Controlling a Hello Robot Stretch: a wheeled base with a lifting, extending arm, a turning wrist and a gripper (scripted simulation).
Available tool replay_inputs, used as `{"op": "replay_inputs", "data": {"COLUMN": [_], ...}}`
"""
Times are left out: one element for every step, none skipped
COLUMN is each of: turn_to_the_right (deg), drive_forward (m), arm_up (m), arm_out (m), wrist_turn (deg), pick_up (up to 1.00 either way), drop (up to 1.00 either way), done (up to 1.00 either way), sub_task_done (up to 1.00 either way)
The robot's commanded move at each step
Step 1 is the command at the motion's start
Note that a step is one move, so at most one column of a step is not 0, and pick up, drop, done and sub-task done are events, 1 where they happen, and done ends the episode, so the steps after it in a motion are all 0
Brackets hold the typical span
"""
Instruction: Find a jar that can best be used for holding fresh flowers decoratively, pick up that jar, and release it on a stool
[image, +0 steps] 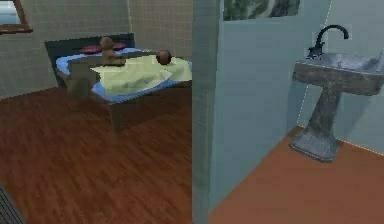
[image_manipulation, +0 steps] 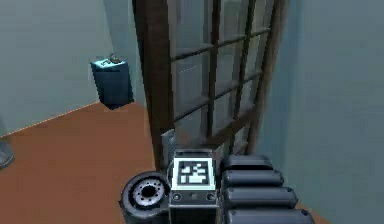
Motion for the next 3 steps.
{"op": "replay_inputs", "data": {"turn_to_the_right": [-30.0,0.0,-6.0], "drive_forward": [0.0,0.3,0.0], "arm_up": [0.0,0.0,0.0], "arm_out": [0.0,0.0,0.0], "wrist_turn": [0.0,0.0,0.0], "pick_up": [0.0,0.0,0.0], "drop": [0.0,0.0,0.0], "done": [0.0,0.0,0.0], "sub_task_done": [0.0,0.0,0.0]}}
